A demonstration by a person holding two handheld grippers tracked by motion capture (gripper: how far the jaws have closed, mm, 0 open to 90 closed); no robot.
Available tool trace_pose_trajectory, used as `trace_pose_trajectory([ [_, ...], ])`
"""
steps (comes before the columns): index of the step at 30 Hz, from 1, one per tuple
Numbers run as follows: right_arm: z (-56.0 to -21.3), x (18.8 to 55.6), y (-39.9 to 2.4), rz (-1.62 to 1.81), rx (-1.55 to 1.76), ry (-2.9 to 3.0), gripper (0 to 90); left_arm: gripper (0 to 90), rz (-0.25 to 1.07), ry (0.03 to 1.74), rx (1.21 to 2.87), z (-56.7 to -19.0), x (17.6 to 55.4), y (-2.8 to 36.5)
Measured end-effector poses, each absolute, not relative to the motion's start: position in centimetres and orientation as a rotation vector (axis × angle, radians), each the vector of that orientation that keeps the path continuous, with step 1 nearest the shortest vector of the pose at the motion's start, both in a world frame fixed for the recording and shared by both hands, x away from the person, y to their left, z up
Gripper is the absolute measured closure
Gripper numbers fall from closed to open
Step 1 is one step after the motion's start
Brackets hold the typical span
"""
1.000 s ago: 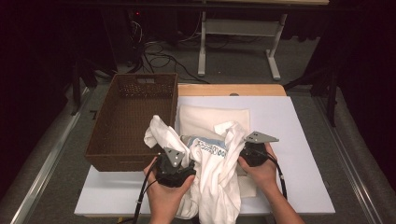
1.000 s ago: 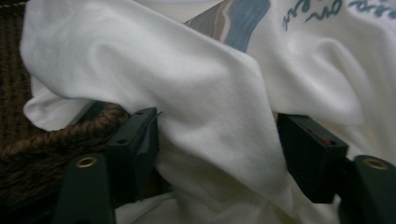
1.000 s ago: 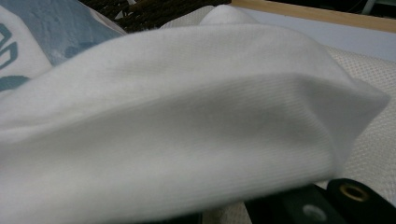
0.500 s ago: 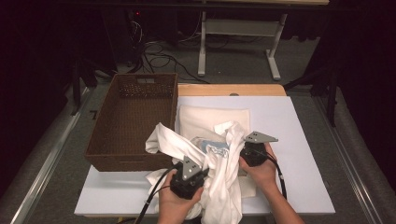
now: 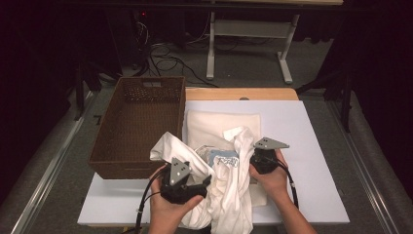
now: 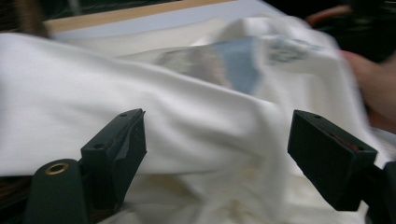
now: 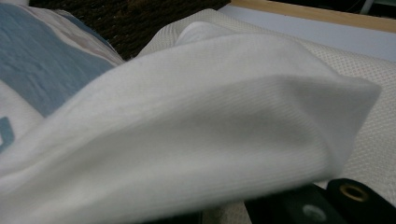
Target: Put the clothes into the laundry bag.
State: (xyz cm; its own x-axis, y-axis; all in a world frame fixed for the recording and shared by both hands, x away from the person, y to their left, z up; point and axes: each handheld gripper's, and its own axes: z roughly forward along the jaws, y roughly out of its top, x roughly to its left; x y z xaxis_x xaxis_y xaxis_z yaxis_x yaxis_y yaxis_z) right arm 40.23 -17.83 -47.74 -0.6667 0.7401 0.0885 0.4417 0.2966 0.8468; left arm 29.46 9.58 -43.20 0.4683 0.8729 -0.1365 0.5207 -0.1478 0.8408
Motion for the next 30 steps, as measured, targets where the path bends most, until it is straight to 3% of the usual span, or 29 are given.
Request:
trace_pose_trajectory([
  [3, -47.7, 40.2, -17.7, 1.316, 1.073, 2.248, 87.7, 28.0, 0.455, 1.215, 1.853, -44.2, 31.0, 8.3],
  [4, -47.7, 40.2, -17.7, 1.316, 1.071, 2.249, 87.7, 36.0, 0.472, 1.199, 1.871, -44.5, 31.1, 7.6],
  [6, -47.7, 40.1, -17.8, 1.314, 1.06, 2.252, 87.7, 65.9, 0.455, 1.175, 1.866, -44.6, 31.1, 6.8],
  [8, -47.7, 40.1, -17.9, 1.311, 1.064, 2.256, 87.7, 85.4, 0.419, 1.151, 1.847, -44.3, 30.5, 5.7],
  [13, -47.9, 40.3, -17.9, 1.31, 1.071, 2.254, 87.7, 89.6, 0.311, 0.912, 1.964, -43.0, 27.3, 1.6],
  [16, -47.8, 40.3, -17.9, 1.309, 1.07, 2.252, 87.8, 84.6, 0.277, 0.847, 2.047, -43.9, 27.0, 0.0],
  [19, -47.8, 40.2, -17.9, 1.307, 1.066, 2.252, 87.8, 67.1, 0.261, 0.93, 1.981, -44.8, 27.5, 1.3],
  [25, -47.9, 40.2, -17.9, 1.311, 1.074, 2.255, 87.7, 42.4, 0.442, 1.046, 1.842, -42.7, 27.0, 7.0],
  [30, -47.9, 40.2, -17.9, 1.305, 1.063, 2.258, 87.7, 34.1, 0.649, 1.2, 1.794, -43.0, 27.0, 10.6],
])
